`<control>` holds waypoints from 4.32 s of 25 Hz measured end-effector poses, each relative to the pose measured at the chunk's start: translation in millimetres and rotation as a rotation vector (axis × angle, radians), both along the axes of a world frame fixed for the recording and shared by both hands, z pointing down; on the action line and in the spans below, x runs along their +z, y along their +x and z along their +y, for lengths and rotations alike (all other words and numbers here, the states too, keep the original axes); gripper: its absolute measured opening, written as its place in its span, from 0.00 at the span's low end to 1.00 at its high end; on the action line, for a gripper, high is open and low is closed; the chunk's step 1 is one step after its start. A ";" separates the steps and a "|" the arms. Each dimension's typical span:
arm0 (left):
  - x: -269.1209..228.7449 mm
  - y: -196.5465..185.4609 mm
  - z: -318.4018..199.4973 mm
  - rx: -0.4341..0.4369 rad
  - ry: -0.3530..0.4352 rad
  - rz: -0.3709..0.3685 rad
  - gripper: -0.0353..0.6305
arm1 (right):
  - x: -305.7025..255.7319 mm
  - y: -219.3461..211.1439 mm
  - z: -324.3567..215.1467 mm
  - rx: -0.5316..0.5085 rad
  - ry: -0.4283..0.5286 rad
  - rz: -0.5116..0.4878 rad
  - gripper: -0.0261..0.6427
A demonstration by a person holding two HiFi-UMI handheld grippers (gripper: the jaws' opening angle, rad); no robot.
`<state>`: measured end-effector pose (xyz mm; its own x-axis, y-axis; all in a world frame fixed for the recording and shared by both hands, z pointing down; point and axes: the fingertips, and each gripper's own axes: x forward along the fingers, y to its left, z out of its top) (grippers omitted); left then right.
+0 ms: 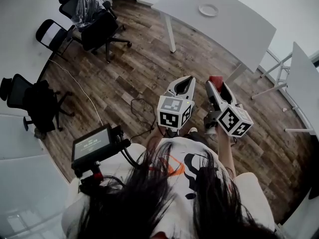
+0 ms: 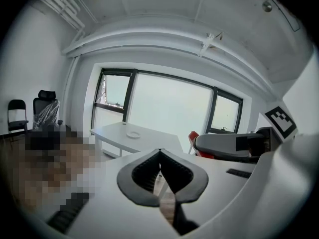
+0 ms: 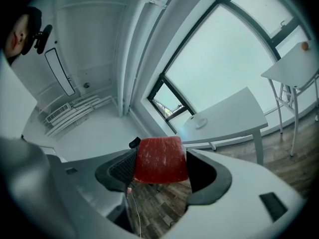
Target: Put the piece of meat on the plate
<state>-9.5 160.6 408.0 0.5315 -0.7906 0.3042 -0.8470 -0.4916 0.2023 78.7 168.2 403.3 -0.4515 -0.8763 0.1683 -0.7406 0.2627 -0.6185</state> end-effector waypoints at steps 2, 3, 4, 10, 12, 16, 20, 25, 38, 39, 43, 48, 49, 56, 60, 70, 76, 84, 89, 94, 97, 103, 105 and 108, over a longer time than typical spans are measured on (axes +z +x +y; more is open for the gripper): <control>0.0 0.6 0.2 0.000 -0.001 0.000 0.06 | 0.6 0.3 0.5 -0.001 -0.002 0.006 0.51; -0.2 0.6 0.5 0.000 -0.002 -0.001 0.06 | 0.6 0.2 0.7 0.000 -0.003 0.007 0.51; -0.4 0.4 0.7 0.000 -0.002 -0.002 0.06 | 0.6 -0.1 0.8 0.000 -0.005 0.007 0.51; 6.3 15.6 -6.8 -0.001 -0.006 -0.015 0.06 | 8.9 11.6 -8.3 -0.011 -0.019 -0.005 0.51; 9.2 26.1 -8.0 -0.005 -0.006 -0.019 0.06 | 12.0 20.9 -10.2 -0.018 -0.016 -0.007 0.51; 9.6 37.1 -13.6 -0.018 -0.003 -0.022 0.06 | 13.6 30.7 -15.8 -0.035 -0.016 -0.003 0.51; 16.9 45.7 -32.6 -0.043 -0.007 -0.019 0.06 | 22.2 39.8 -35.0 -0.059 -0.025 -0.003 0.51; 26.2 49.5 -35.1 -0.053 -0.043 -0.006 0.06 | 27.1 43.4 -41.7 -0.083 -0.053 0.003 0.51; 33.8 34.0 -55.0 -0.074 -0.055 0.001 0.06 | 31.1 40.5 -56.6 -0.078 -0.068 -0.045 0.51; 34.1 33.0 -65.3 -0.068 -0.052 0.002 0.06 | 31.6 38.1 -65.5 -0.075 -0.070 -0.045 0.51; 40.3 30.4 -115.2 -0.029 -0.053 0.002 0.06 | 37.1 28.7 -112.6 -0.058 -0.084 -0.041 0.51; 38.6 6.2 -187.9 -0.005 -0.054 -0.005 0.06 | 39.2 9.6 -183.6 -0.014 -0.105 -0.047 0.51; 36.2 -3.3 -203.4 -0.011 -0.053 -0.003 0.06 | 38.0 3.5 -197.8 -0.006 -0.108 -0.053 0.51; 25.9 -56.1 -292.5 -0.013 -0.049 0.013 0.06 | 30.0 -38.7 -286.8 0.027 -0.105 -0.068 0.51; 27.0 -69.0 -330.7 0.021 -0.052 0.022 0.06 | 31.7 -52.4 -321.6 0.065 -0.113 -0.062 0.51; 43.8 -65.0 -371.5 0.077 -0.104 0.068 0.06 | 41.4 -54.1 -355.8 0.119 -0.171 -0.042 0.51; 58.5 -48.2 -417.5 0.085 -0.142 0.062 0.06 | 57.7 -35.2 -401.1 0.131 -0.212 -0.053 0.51; 57.7 -40.0 -438.5 0.097 -0.137 0.040 0.06 | 57.6 -19.7 -427.2 0.154 -0.200 -0.083 0.51; 49.5 -32.3 -448.5 0.108 -0.119 0.043 0.06 | 54.6 -11.1 -434.4 0.159 -0.187 -0.082 0.51; 54.4 0.3 -486.0 0.130 -0.135 0.032 0.06 | 62.2 17.7 -478.1 0.166 -0.205 -0.083 0.51; 65.7 14.5 -510.5 0.124 -0.160 0.034 0.06 | 75.5 30.4 -504.8 0.155 -0.206 -0.074 0.51; 81.5 33.6 -540.2 0.117 -0.190 0.029 0.06 | 109.7 45.7 -536.2 0.135 -0.260 -0.035 0.51; 87.8 40.6 -549.5 0.123 -0.195 0.017 0.06 | 119.7 50.3 -545.4 0.129 -0.279 -0.009 0.51; 96.7 51.1 -563.6 0.137 -0.207 0.014 0.06 | 134.1 55.1 -562.0 0.117 -0.296 0.026 0.51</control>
<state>41.6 -403.1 504.7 0.6348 -0.6321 0.4444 -0.7716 -0.5487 0.3218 133.8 -393.8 537.4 -0.3426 -0.8333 0.4338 -0.7716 -0.0139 -0.6360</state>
